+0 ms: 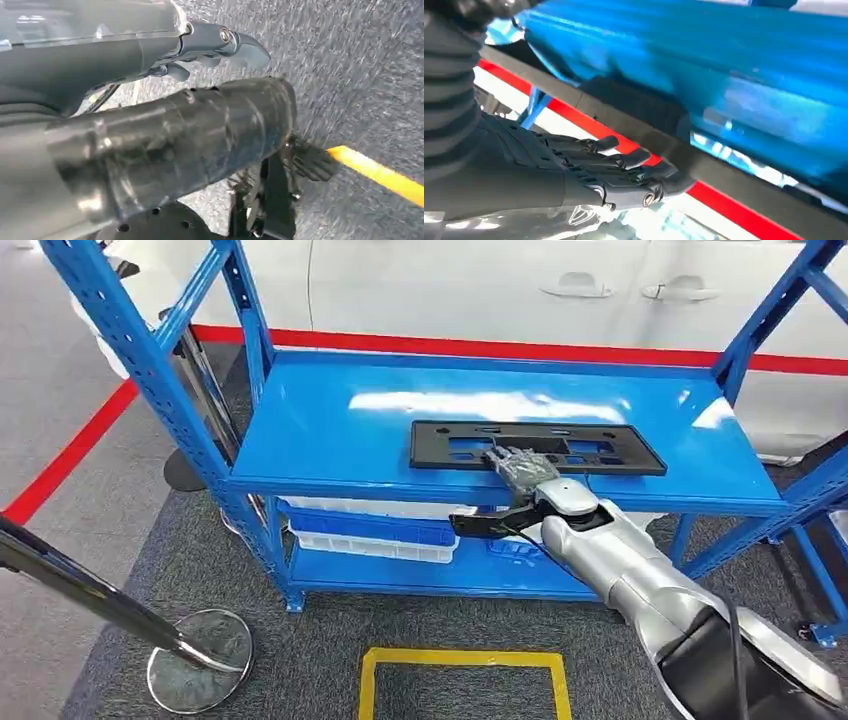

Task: Take the parts from the cabinet and place them on the table.

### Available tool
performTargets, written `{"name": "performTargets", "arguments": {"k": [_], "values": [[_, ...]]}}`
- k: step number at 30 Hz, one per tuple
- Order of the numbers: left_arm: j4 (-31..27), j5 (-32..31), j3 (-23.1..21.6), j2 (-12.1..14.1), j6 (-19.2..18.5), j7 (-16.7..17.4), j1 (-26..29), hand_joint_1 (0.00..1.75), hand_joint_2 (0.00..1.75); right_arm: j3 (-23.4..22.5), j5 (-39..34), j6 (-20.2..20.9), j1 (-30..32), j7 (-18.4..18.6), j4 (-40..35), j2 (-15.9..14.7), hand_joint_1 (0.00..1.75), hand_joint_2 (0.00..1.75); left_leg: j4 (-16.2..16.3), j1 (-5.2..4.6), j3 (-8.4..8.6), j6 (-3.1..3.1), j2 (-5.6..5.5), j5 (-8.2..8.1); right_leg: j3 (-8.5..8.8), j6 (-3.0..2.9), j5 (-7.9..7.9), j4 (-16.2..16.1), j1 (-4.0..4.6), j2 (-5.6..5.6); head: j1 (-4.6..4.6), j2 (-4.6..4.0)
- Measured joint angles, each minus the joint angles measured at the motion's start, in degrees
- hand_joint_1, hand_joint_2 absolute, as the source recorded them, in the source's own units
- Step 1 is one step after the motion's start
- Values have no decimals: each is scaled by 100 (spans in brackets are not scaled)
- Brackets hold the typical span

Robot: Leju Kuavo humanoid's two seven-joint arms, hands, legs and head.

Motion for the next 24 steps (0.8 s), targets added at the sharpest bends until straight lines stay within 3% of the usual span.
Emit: {"name": "performTargets", "arguments": {"k": [1,3,4,7,9,10,12,13,14,15,16,18,19,20,22,24], "values": [[0,-7,0,-2,-2,0,-1,0,0,0,0,9,-26,2,-33,-2,0,0,5,-2,5,-2,-6,-1,165,-21,215,-336,3,0,0,0],[0,-17,0,-17,-22,0,0,0,0,-15,0,55,-155,2,-134,-4,0,0,13,-10,19,-20,-6,-12,634,-97,685,-1303,13,2,0,0],[0,-20,0,-42,-35,0,0,0,0,-31,0,123,-261,2,-204,-2,0,0,30,-45,-11,-41,2,-20,740,-135,647,-1518,61,5,-2,0],[0,-31,0,-59,-55,-13,-19,0,0,-46,-33,435,-577,88,-486,-2,0,0,14,-39,-35,-125,14,-2,692,-179,630,-1560,81,6,-2,0],[0,-31,0,-68,-66,-31,-30,0,0,-65,-83,588,-722,168,-647,-2,0,0,42,-38,-45,-184,11,-52,763,-259,690,-1671,-2,-19,-4,0],[0,-31,2,-70,-68,-41,-24,0,0,-72,-92,636,-797,196,-710,-2,0,0,234,-43,-109,-205,11,-195,777,-295,697,-1695,0,-16,-6,-2],[0,-35,7,-81,-52,-55,-21,0,0,-74,-92,682,-892,208,-774,-2,0,0,1110,-22,-512,-236,9,-644,774,-326,697,-1693,8,-19,-11,0],[0,-46,15,-81,-37,-61,-23,0,0,-74,-85,675,-891,199,-772,-2,0,0,1529,-19,-719,-250,9,-791,775,-332,693,-1688,14,-20,-9,0],[0,-66,31,-81,-28,-61,-24,0,0,-74,-85,671,-872,192,-772,-2,0,0,1774,-19,-852,-260,9,-808,774,-330,689,-1679,17,-20,-11,-2],[0,-83,44,-81,-22,-63,-25,0,0,-74,-85,662,-852,177,-769,-4,0,0,1706,-18,-839,-262,9,-690,775,-327,678,-1665,16,-18,-9,-2],[0,-85,48,-79,-15,-63,-21,0,0,-74,-85,656,-844,168,-769,-4,0,0,1373,-13,-691,-259,10,-459,775,-321,661,-1646,10,-12,-11,0],[0,-94,57,-70,-9,-63,-16,0,0,-74,-85,647,-843,164,-769,-4,0,0,368,1,-205,-239,14,44,788,-278,612,-1591,3,0,-9,-2],[0,-94,61,-72,-9,-66,-12,0,0,-74,-85,645,-843,164,-767,-7,0,0,162,-4,-95,-219,16,-28,762,-240,587,-1564,33,3,-9,-2],[0,-94,70,-72,-9,-66,-18,0,0,-74,-85,645,-840,162,-765,-20,0,0,84,-24,-89,-198,3,-25,727,-218,580,-1521,53,7,-4,0],[0,-94,79,-72,-9,-72,-29,0,0,-74,-85,643,-826,162,-765,-26,0,0,107,-29,-115,-152,-7,-21,725,-165,604,-1559,58,-2,0,0],[0,-96,85,-79,-9,-72,-32,0,0,-74,-85,636,-829,162,-765,-33,0,0,32,1,-74,-68,3,19,728,-103,554,-1530,29,4,-4,0]]}}
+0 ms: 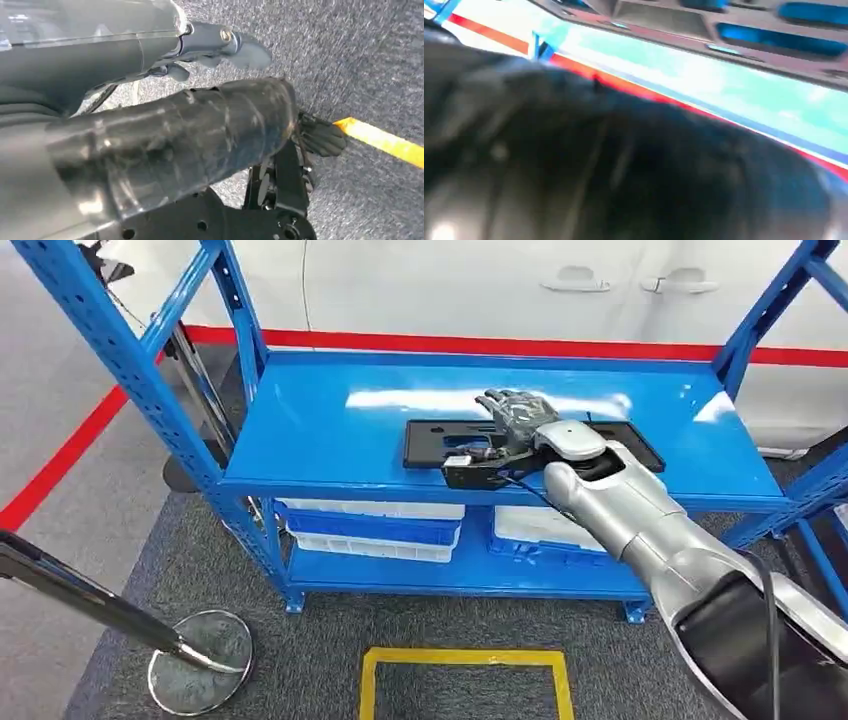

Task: Take the parts from the cabinet and place them on the table.

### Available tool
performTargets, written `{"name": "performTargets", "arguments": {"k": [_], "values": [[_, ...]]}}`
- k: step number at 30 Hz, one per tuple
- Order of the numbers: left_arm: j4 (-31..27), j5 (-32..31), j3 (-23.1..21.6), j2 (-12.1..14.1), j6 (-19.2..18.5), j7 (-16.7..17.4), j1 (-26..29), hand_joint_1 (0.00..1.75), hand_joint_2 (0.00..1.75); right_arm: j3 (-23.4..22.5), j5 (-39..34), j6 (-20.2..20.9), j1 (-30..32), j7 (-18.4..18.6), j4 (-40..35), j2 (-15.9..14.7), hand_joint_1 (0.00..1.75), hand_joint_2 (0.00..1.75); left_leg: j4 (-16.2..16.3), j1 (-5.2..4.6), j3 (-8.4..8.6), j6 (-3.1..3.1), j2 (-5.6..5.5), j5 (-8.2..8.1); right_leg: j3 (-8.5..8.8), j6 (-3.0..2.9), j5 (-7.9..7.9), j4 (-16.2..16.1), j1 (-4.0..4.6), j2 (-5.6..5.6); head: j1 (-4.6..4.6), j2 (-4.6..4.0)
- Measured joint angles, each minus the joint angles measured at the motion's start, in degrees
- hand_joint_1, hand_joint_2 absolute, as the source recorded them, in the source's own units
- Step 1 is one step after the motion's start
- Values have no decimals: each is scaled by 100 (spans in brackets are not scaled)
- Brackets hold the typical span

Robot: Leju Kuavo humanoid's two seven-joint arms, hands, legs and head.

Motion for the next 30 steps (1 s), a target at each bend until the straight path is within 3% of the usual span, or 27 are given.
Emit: {"name": "performTargets", "arguments": {"k": [2,4,5,6,7,9,10,11,14,15,16,17,19,20,21,22,24,25,26,30], "values": [[0,-7,7,-2,0,0,2,0,0,0,-2,-35,-5,-9,0,-29,0,0,-9,-2,10,51,3,-4,-202,38,-288,457,-10,-1,2,0],[0,-41,11,4,7,0,-2,0,0,0,-7,-57,42,-42,20,-42,0,0,-9,-11,12,74,-2,-13,-668,73,-679,1393,-26,-2,2,0],[-2,-44,18,4,13,-2,-1,0,0,0,-13,-59,76,-55,35,-42,0,0,-7,-12,13,76,-10,-14,-833,78,-722,1677,-26,-2,2,0],[-2,-46,28,11,13,-7,1,0,0,0,-15,-59,100,-63,50,-42,0,0,-6,-13,22,78,-19,-20,-861,74,-625,1670,-26,-3,2,0],[-2,-46,55,11,17,-9,0,0,0,0,-15,-61,107,-72,63,-42,0,0,-4,-14,33,74,-26,-27,-760,57,-403,1406,-25,-3,2,0],[-2,-52,90,9,17,-18,-4,0,0,0,-17,-59,89,-101,79,-42,0,0,1,-27,78,63,-29,-51,-300,-14,143,424,-14,-1,2,-2],[0,-59,105,2,17,-20,2,0,0,0,-24,-55,77,-112,87,-42,0,0,0,-22,79,54,-27,-62,-143,-71,210,38,15,-3,2,-2],[0,-59,114,-11,17,-20,-10,0,0,2,-35,-42,62,-120,101,-35,0,0,22,-56,54,25,-30,-70,-98,-85,172,-60,55,-9,0,0],[0,-109,151,-13,22,-22,-15,0,0,2,-37,-7,60,-151,138,-26,0,0,-34,-25,75,-66,-25,-60,-103,-131,161,-70,82,2,4,0],[-4,-138,151,-7,24,-22,-22,0,0,2,-37,-13,62,-162,144,-13,0,0,-27,-54,62,-110,-17,-93,-32,-175,202,-174,-6,-4,-4,0],[-7,-164,151,0,24,-24,-17,0,0,2,-37,-13,58,-166,153,11,0,0,78,-36,57,-123,-20,-147,11,-183,210,-210,6,-17,4,-2],[-7,-168,153,0,24,-26,-14,0,0,2,-37,-13,42,-166,177,13,0,0,343,-33,-70,-136,-15,-318,26,-219,209,-221,-6,-25,-11,0],[-4,-184,153,0,22,-24,-8,0,0,4,-39,4,57,-179,219,52,0,0,1300,-14,-560,-175,-15,-728,32,-254,195,-217,0,-29,-7,-2],[-7,-188,153,4,22,-24,-8,0,0,11,-42,26,71,-188,241,70,0,0,1636,-12,-753,-193,-15,-813,32,-258,188,-212,2,-24,-9,0],[-7,-194,155,9,22,-24,-9,0,0,15,-55,57,85,-195,254,74,0,0,1730,-8,-839,-206,-14,-751,41,-247,177,-203,0,-18,-7,-2],[-7,-205,157,17,22,-24,-9,0,0,20,-72,120,90,-197,275,81,0,0,1551,0,-784,-215,-13,-564,54,-239,159,-193,-2,-14,-7,-2],[-7,-212,171,37,22,-24,-7,0,0,28,-74,271,72,-135,332,85,0,0,594,14,-346,-210,-8,-5,83,-195,91,-127,-20,-13,-7,-2],[-7,-212,184,42,22,-24,-7,0,0,35,-61,380,55,-85,382,90,0,0,131,19,-150,-195,-3,130,79,-158,43,-81,-18,-15,-7,-2],[-4,-216,197,42,17,-24,-11,0,0,37,-57,468,28,-79,451,89,0,0,40,-21,-68,-185,-10,15,49,-110,6,-33,27,-9,-11,0],[-6,-225,234,39,9,-22,-23,0,0,61,-53,664,22,-101,699,85,0,0,16,-9,-53,-33,-23,30,78,-13,-14,-58,12,-8,0,0]]}}
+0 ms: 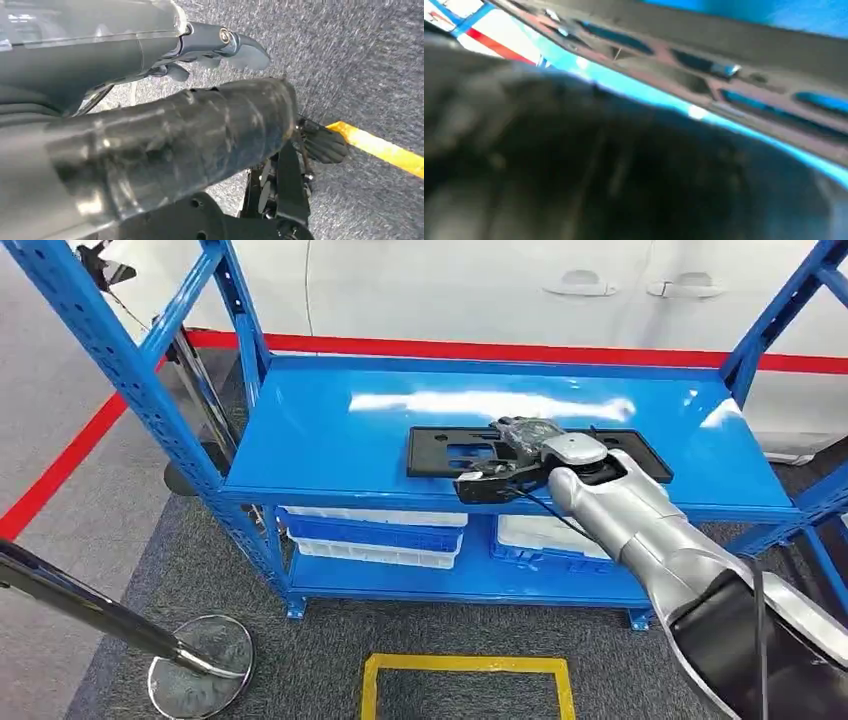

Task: Take the parts from the cabinet and place them on the table.

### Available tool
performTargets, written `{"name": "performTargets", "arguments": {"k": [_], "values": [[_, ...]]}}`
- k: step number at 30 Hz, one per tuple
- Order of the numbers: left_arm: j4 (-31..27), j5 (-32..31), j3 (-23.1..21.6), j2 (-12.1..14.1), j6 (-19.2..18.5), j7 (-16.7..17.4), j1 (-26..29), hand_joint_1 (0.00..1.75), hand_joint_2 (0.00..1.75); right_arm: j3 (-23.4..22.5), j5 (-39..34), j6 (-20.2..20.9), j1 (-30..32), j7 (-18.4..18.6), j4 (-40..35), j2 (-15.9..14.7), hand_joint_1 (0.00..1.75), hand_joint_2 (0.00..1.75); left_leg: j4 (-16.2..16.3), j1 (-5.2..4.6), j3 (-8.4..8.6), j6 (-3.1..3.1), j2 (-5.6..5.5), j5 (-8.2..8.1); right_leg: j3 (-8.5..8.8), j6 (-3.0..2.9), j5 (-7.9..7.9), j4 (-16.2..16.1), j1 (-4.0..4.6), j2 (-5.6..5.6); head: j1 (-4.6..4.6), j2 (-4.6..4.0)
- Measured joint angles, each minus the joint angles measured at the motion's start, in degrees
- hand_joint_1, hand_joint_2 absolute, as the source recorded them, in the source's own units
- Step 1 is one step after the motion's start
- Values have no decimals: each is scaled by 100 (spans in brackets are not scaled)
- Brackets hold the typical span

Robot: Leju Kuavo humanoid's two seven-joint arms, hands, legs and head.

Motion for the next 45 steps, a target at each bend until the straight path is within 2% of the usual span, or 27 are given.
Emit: {"name": "performTargets", "arguments": {"k": [2,4,5,6,8,10,12,14,17,20,21,22,23,25,26,27,30,32,33,35,36,37,38,40,41,42,45], "values": [[0,-4,11,0,0,37,7,0,0,7,0,133,-13,-22,92,-31,0,0,-34,18,44,51,8,-4,-118,50,-189,306,-24,-2,2,0],[2,-15,15,7,0,64,-3,0,0,11,-2,243,-5,-50,219,-53,0,0,-34,11,54,103,10,-27,-609,92,-595,1232,-40,0,4,-2],[0,-18,15,9,0,68,-2,0,0,28,-2,262,16,-50,269,-63,0,0,-33,10,62,118,6,-37,-827,102,-690,1597,-42,1,2,0],[2,-18,18,15,0,68,-1,0,0,50,-2,274,34,-50,311,-77,0,0,-31,9,77,120,-5,-51,-956,107,-655,1754,-41,0,2,0],[0,-22,22,22,0,85,3,0,0,92,-2,282,39,-50,368,-81,0,0,-28,5,137,108,-8,-93,-816,78,-240,1296,-39,0,2,0],[2,-26,33,22,0,99,8,0,0,101,-33,291,28,-52,400,-88,0,0,-29,-1,221,81,-7,-153,-361,-8,345,266,-21,0,4,0],[2,-42,50,17,0,101,-15,0,0,112,-72,304,8,-66,433,-90,0,0,-9,-21,189,32,-8,-170,-258,-65,284,-21,53,3,0,0],[2,-42,57,17,-5,107,-18,0,0,125,-83,321,12,-74,461,-90,0,0,-44,5,184,-26,-5,-159,-285,-87,270,11,75,10,0,0],[0,-11,101,39,-5,153,-26,0,0,153,-85,403,6,-133,488,-64,0,0,123,-5,167,-115,7,-317,-148,-163,290,-134,-8,0,-4,-2],[2,-26,149,42,-53,151,-18,0,0,228,-105,483,15,-157,536,-57,0,0,1348,16,-474,-157,6,-820,-129,-246,259,-118,15,-7,-7,-2],[0,-42,149,42,-55,151,-17,0,0,247,-111,479,40,-157,545,-42,0,0,1581,17,-630,-170,7,-835,-128,-253,247,-106,17,-5,-9,0],[0,-42,153,50,-64,155,-17,0,0,265,-122,446,70,-153,553,-33,0,0,1552,18,-660,-175,8,-717,-124,-251,233,-86,16,-1,-9,0],[0,-55,155,57,-74,158,-18,0,0,278,-144,413,90,-142,560,-31,0,0,1286,20,-566,-173,9,-506,-123,-247,210,-59,12,5,-9,-2],[0,-77,155,72,-81,162,-18,0,0,289,-175,354,108,-127,562,-29,0,0,338,22,-136,-142,14,-1,-116,-215,158,6,6,9,-9,0],[2,-81,157,72,-88,162,-16,0,0,291,-179,343,112,-125,569,-29,0,0,68,21,-19,-106,16,-42,-126,-191,137,30,7,8,-7,-2],[0,-81,157,74,-88,164,-19,0,0,291,-179,335,113,-122,577,-33,0,0,22,-10,5,-97,13,-28,-150,-156,119,66,50,15,-7,0],[0,-83,157,79,-90,164,-26,0,0,304,-181,326,143,-120,590,-33,0,0,24,-30,9,-30,-2,-16,-124,-64,142,14,29,17,-4,-2],[0,-83,157,77,-92,164,-22,0,0,306,-181,319,141,-120,597,-48,0,0,-72,27,66,39,26,37,-159,-6,21,152,17,16,2,-2],[0,-83,157,77,-92,164,-23,0,0,308,-181,315,140,-122,597,-48,0,0,-76,30,63,85,31,43,-291,25,-191,456,7,14,2,0],[2,-83,157,79,-92,164,-25,0,0,308,-183,313,186,-122,606,-57,0,0,-76,29,54,98,29,40,-726,84,-638,1397,-29,13,2,0],[2,-83,157,79,-92,164,-23,0,0,310,-183,313,219,-122,614,-64,0,0,-75,29,51,99,27,39,-881,103,-723,1709,-45,11,2,0],[0,-83,157,79,-92,164,-22,0,0,313,-181,313,246,-122,625,-64,0,175,-74,31,53,98,23,39,-915,117,-668,1758,-63,8,2,0],[0,-83,160,79,-92,164,-18,0,0,315,-183,313,255,-122,632,-66,0,175,-72,32,56,93,20,37,-822,126,-488,1547,-85,8,4,-2],[0,-90,160,79,-92,164,-18,0,0,315,-181,311,238,-122,634,-66,0,175,-56,37,74,58,18,16,-322,123,34,542,-112,0,2,0],[2,-107,160,79,-92,164,-16,0,0,315,-175,308,234,-129,634,-70,0,175,-43,37,77,28,20,2,-115,106,125,95,-113,-4,2,0],[0,-116,160,79,-92,164,-25,0,0,317,-170,302,233,-142,634,-72,0,175,-10,2,52,-27,17,-9,-86,74,81,35,-52,2,2,-2],[0,-131,160,79,-94,158,-27,0,0,319,-184,298,247,-206,641,-77,0,175,-57,20,73,-130,16,14,-111,-25,89,44,-15,17,0,-2]]}}
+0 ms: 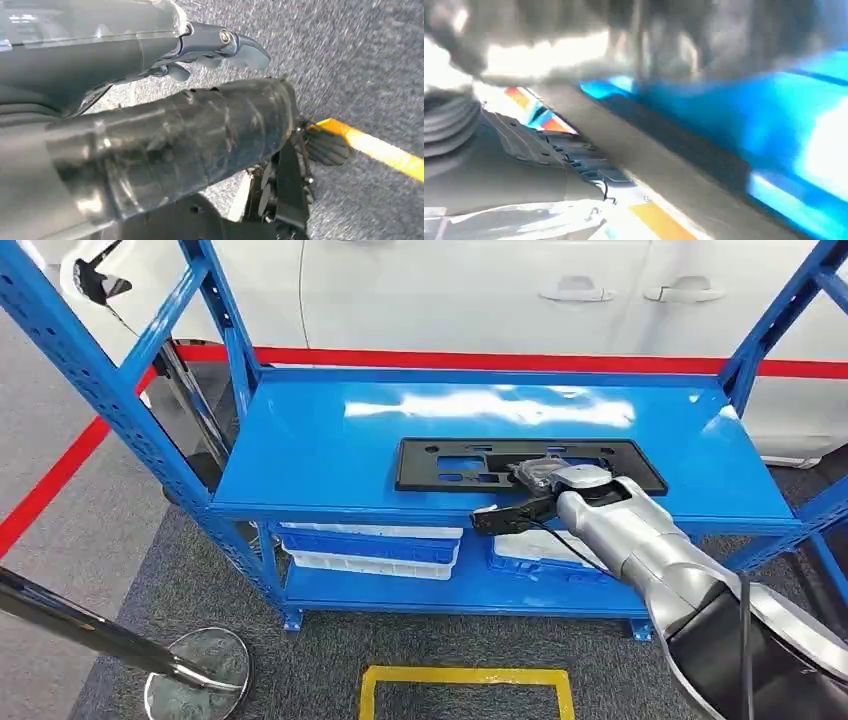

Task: Take the parts from the cabinet and place them on the table.

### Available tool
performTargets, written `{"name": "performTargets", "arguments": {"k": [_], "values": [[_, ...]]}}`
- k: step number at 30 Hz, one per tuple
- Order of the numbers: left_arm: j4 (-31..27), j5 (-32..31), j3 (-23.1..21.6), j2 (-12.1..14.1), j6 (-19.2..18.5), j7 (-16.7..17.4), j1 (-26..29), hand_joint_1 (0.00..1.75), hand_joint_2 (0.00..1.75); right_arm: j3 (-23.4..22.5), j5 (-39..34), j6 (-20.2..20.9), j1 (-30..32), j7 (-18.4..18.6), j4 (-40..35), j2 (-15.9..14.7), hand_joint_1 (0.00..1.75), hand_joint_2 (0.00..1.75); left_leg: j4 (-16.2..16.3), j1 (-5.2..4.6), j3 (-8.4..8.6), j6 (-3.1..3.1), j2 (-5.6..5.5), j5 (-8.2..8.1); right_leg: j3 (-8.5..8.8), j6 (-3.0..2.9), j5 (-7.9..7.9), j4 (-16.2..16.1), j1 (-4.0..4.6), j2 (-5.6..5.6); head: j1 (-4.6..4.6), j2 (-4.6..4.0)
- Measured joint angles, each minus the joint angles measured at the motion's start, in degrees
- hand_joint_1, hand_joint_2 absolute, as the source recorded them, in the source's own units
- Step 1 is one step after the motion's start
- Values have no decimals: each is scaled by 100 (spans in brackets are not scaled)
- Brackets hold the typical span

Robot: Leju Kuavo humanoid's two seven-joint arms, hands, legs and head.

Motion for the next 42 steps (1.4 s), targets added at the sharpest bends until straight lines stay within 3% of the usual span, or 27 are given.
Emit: {"name": "performTargets", "arguments": {"k": [1,2,4,5,6,7,8,9,10,11,12,13,25,40,41,42], "values": [[0,-9,2,0,0,0,-2,0,0,0,-4,-4,-1,-24,0,2,45,175,4,2,5,-39,0,-17,23,-54,34,-49,-46,4,0,2],[2,-11,2,0,0,0,3,0,0,2,-4,-9,-3,-46,0,15,175,175,130,19,-44,-54,3,-109,47,-88,51,-74,-60,-11,0,2],[2,-46,2,0,2,0,4,0,0,13,-4,-41,7,-31,2,15,175,175,803,26,-353,-74,2,-523,42,-204,49,-76,-42,-27,-4,0],[0,-48,4,7,6,0,6,0,0,20,-7,-98,32,4,2,28,175,175,1270,27,-566,-103,2,-724,42,-213,45,-76,-29,-29,-4,2],[0,-48,11,9,9,0,7,0,0,26,-7,-149,66,18,2,31,175,175,1624,30,-733,-135,2,-829,42,-221,40,-73,-19,-29,-4,0],[2,-52,22,11,9,0,9,0,0,35,-7,-197,94,18,2,31,175,175,1733,35,-788,-159,3,-804,45,-223,38,-68,-16,-28,-4,2],[0,-57,28,11,13,0,16,0,0,46,-7,-214,112,18,2,31,175,175,1587,44,-720,-175,3,-666,47,-228,34,-59,-17,-25,-4,0],[0,-63,33,11,22,0,18,0,0,50,-11,-262,115,7,2,31,175,175,1230,60,-546,-191,5,-448,47,-226,23,-43,-23,-19,-7,0],[0,-78,33,11,24,0,17,0,0,50,-22,-304,113,-11,2,22,175,175,677,87,-270,-215,9,-174,47,-209,1,-10,-31,-17,-4,2],[2,-103,33,9,24,0,16,0,0,50,-37,-343,113,-43,0,2,175,175,185,121,-30,-245,11,-26,36,-182,-37,48,-17,-19,-4,0],[2,-109,35,2,24,2,12,0,0,50,-52,-372,110,-57,0,-29,175,175,102,79,45,-244,-11,-177,-12,-143,-78,108,39,-19,-9,2],[2,-114,35,-2,24,0,11,0,0,50,-61,-396,109,-65,-2,-90,175,175,109,99,19,-119,-27,-99,-7,-137,-75,115,48,-17,29,2],[2,-107,81,-57,-2,-24,7,0,0,28,-216,-1017,181,-223,-328,-428,175,175,106,43,50,-63,-22,-129,66,-42,-33,17,26,-3,22,0],[2,118,369,-190,-195,-234,0,0,0,-242,185,-1497,168,229,-1282,-531,175,175,98,43,35,-51,-22,-120,38,-40,-33,19,27,-3,22,0],[2,107,374,-192,-173,-260,0,0,175,-262,238,-1493,162,267,-1394,-555,175,175,97,43,33,-51,-22,-120,35,-40,-33,20,27,-2,22,2],[2,94,376,-195,-138,-267,1,0,175,-282,269,-1491,152,301,-1494,-575,175,175,97,43,31,-52,-21,-120,34,-40,-33,20,27,-2,22,2]]}}
